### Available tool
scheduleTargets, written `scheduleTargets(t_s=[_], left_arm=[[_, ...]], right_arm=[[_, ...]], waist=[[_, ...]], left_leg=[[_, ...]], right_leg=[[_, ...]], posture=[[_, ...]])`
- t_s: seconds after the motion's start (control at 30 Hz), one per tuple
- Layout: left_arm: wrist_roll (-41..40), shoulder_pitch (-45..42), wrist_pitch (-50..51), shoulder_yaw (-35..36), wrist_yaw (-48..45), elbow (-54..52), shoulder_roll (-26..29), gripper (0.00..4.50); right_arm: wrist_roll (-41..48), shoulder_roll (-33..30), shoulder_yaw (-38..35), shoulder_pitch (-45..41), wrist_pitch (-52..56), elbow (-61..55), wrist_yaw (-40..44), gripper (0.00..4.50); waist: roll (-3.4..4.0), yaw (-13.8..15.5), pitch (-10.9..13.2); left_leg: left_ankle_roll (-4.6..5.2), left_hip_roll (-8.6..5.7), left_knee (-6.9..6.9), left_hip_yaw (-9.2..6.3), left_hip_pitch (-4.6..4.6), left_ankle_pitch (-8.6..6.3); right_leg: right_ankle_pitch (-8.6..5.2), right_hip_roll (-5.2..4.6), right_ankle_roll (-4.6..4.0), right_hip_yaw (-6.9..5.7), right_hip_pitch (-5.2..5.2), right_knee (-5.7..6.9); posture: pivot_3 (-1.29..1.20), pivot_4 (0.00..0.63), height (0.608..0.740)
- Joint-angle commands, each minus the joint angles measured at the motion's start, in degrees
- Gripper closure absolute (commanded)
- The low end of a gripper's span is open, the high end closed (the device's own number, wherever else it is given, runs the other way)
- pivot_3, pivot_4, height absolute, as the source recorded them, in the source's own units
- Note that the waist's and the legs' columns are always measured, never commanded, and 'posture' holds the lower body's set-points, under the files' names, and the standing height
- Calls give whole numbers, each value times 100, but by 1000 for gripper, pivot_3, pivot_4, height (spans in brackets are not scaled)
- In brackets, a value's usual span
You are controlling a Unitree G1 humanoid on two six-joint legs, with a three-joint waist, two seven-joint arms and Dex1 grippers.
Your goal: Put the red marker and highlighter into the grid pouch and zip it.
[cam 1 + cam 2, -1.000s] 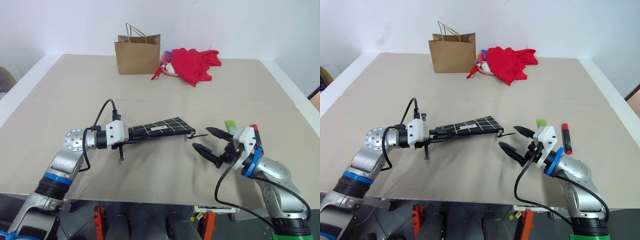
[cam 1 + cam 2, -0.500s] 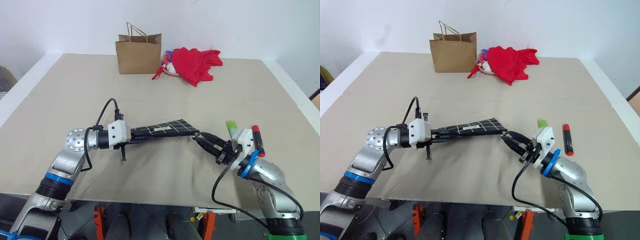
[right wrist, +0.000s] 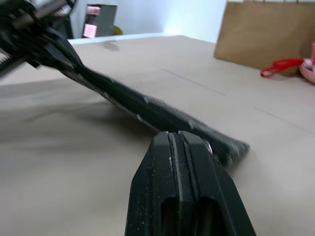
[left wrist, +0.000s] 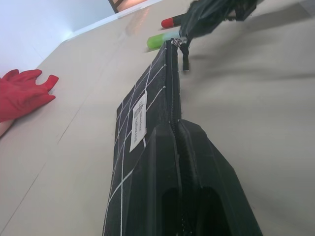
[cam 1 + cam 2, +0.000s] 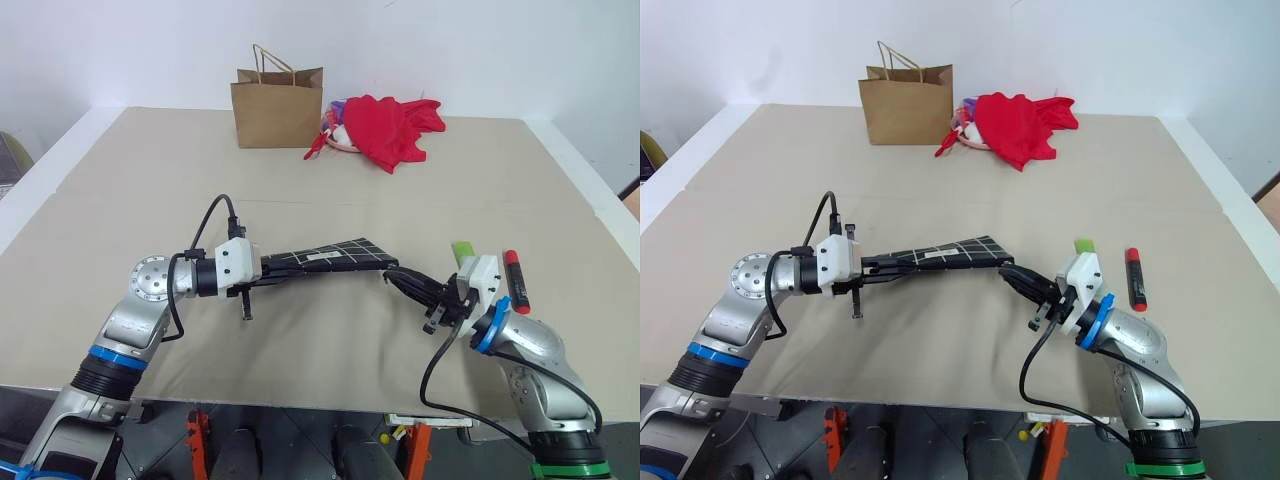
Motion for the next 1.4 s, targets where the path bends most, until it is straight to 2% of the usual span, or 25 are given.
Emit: scheduleTargets(t_s=[0.03,0.47,0.97,1.2,1.33,1.4], left_arm=[[12,-118,-51,119,4,-133,-28,4500],[86,-96,-83,124,80,-228,-158,4500],[283,-119,-244,-2,147,-189,-429,4500],[355,-140,-289,-22,146,-173,-546,4500],[347,-122,-278,12,123,-186,-532,4500],[343,-112,-292,27,98,-162,-510,4500]], right_arm=[[44,-20,174,-246,110,-447,-49,4426],[-173,186,926,-613,299,-581,-165,4426],[-414,867,1789,-1338,707,-453,-409,4426],[-494,994,1873,-1480,752,-323,-398,4426],[-180,1007,1550,-1391,991,-451,-491,4426],[-34,830,1402,-1259,1134,-676,-422,3810]], waist=[[0,0,0],[-1,16,0],[-1,16,0],[-1,17,0],[-1,17,0],[-1,17,0]], left_leg=[[0,0,0,0,0,0],[0,0,0,0,-1,0],[0,0,0,-4,-2,0],[0,0,0,-5,-4,0],[0,0,0,-6,-4,0],[0,0,0,-6,-4,0]], right_leg=[[0,0,0,0,0,0],[-1,0,0,-1,0,0],[0,1,0,-4,-1,0],[0,0,0,-6,-1,-1],[0,0,0,-6,-1,-1],[0,0,0,-6,-1,-1]], posture=[[0,150,740],[0,150,740],[0,150,740],[0,150,740],[0,150,740],[0,150,740]])
